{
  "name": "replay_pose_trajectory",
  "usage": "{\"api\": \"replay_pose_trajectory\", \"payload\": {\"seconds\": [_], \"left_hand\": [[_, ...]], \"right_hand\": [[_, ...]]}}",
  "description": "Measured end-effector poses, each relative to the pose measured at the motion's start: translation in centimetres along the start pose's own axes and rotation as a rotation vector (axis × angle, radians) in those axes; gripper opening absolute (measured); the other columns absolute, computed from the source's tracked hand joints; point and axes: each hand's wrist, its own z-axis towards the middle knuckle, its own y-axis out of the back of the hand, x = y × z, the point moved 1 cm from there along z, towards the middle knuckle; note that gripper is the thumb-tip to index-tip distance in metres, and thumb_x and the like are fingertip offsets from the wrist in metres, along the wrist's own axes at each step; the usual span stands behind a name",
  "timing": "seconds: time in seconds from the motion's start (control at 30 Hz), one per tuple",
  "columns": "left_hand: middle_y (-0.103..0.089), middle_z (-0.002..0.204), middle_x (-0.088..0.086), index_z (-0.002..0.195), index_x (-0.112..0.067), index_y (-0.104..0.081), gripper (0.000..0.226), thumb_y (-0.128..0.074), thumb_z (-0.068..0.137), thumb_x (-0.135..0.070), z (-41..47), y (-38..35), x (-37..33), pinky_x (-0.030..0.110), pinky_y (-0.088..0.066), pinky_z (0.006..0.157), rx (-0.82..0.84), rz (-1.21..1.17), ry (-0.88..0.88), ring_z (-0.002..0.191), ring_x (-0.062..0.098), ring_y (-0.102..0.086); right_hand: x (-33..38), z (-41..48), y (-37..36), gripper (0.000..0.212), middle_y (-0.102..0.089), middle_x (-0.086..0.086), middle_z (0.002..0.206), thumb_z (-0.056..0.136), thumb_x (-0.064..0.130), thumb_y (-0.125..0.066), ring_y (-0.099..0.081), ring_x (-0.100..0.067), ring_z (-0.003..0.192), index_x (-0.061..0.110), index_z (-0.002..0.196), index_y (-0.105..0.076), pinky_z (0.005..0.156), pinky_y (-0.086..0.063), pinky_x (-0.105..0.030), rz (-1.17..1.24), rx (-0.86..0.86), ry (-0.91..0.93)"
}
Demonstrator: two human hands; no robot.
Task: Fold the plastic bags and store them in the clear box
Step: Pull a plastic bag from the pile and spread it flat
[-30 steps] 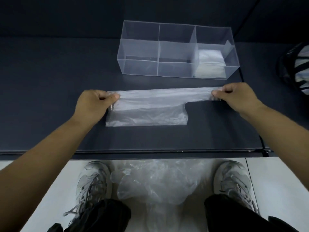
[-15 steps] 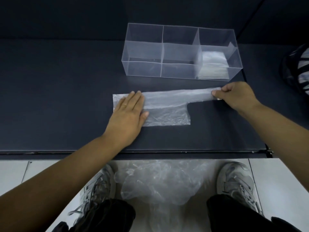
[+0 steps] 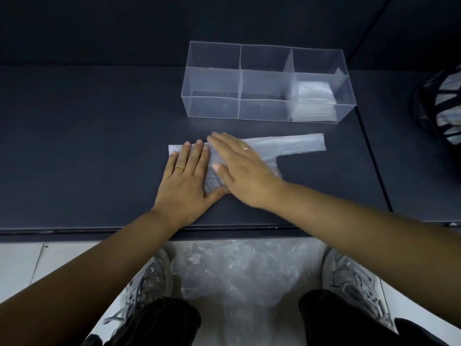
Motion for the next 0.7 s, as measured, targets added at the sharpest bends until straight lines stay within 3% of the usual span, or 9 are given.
{"api": "replay_pose_trajectory", "payload": {"seconds": [0.07, 0.13, 0.33, 0.4, 0.5, 0.6, 0.7], "left_hand": [[0.007, 0.161, 0.004, 0.152, -0.012, 0.005, 0.108, 0.015, 0.071, -0.082, 0.0, 0.0, 0.0, 0.041, 0.004, 0.120, 0.004, -0.006, -0.001, 0.148, 0.021, 0.011], [0.007, 0.161, 0.005, 0.152, -0.011, 0.004, 0.105, 0.006, 0.074, -0.081, 0.0, -0.1, 0.0, 0.041, 0.005, 0.120, 0.002, -0.006, -0.004, 0.148, 0.021, 0.011], [0.009, 0.161, 0.005, 0.153, -0.012, 0.006, 0.105, 0.000, 0.076, -0.083, 0.0, 0.0, 0.1, 0.042, 0.006, 0.120, 0.003, -0.010, -0.002, 0.147, 0.021, 0.013], [0.011, 0.161, 0.005, 0.153, -0.012, 0.006, 0.105, -0.002, 0.074, -0.082, -0.1, 0.4, 0.2, 0.041, 0.010, 0.119, -0.009, -0.027, 0.001, 0.147, 0.021, 0.015], [0.000, 0.161, 0.006, 0.153, -0.011, -0.006, 0.099, -0.016, 0.082, -0.079, -0.4, 1.4, -0.4, 0.036, 0.011, 0.118, -0.094, -0.090, -0.120, 0.148, 0.020, 0.009], [-0.015, 0.159, 0.006, 0.151, -0.009, -0.021, 0.088, -0.024, 0.088, -0.071, -1.1, 1.5, -2.3, 0.025, 0.010, 0.117, -0.088, -0.237, -0.304, 0.146, 0.013, -0.001], [-0.010, 0.160, 0.002, 0.152, -0.012, -0.016, 0.088, -0.019, 0.085, -0.069, -1.4, 0.8, -3.6, 0.021, 0.012, 0.116, -0.013, -0.241, -0.338, 0.143, 0.006, 0.006]], "right_hand": [[-2.3, -0.2, -1.1, 0.060, -0.005, -0.001, 0.162, 0.102, 0.039, -0.031, 0.000, -0.014, 0.148, 0.017, 0.153, -0.009, 0.119, 0.004, -0.031, -0.156, 0.079, -0.049], [-5.2, -1.2, -1.0, 0.066, 0.003, 0.001, 0.162, 0.100, 0.051, -0.027, 0.006, -0.013, 0.148, 0.020, 0.154, -0.004, 0.119, 0.007, -0.035, -0.366, 0.074, -0.068], [-10.6, -4.6, 2.6, 0.073, -0.004, -0.005, 0.162, 0.094, 0.056, -0.032, 0.001, -0.019, 0.149, 0.019, 0.153, -0.010, 0.118, 0.006, -0.039, -0.433, -0.038, -0.254], [-10.3, -5.3, 3.6, 0.072, -0.019, -0.010, 0.158, 0.092, 0.049, -0.047, -0.013, -0.026, 0.146, 0.014, 0.151, -0.023, 0.117, -0.004, -0.043, -0.422, -0.149, -0.265], [-8.6, -6.3, 4.3, 0.044, -0.054, -0.009, 0.121, 0.080, 0.033, -0.071, -0.050, -0.031, 0.113, 0.013, 0.117, -0.060, 0.098, -0.033, -0.038, -0.211, -0.264, -0.113], [-7.7, -7.4, 3.5, 0.024, -0.058, -0.004, 0.096, 0.073, 0.021, -0.081, -0.056, -0.027, 0.091, 0.013, 0.093, -0.070, 0.083, -0.045, -0.044, -0.122, -0.138, -0.019], [-7.7, -7.3, 3.1, 0.010, -0.058, -0.001, 0.090, 0.080, 0.017, -0.076, -0.053, -0.020, 0.086, 0.013, 0.086, -0.070, 0.080, -0.045, -0.042, -0.081, -0.144, -0.040]]}}
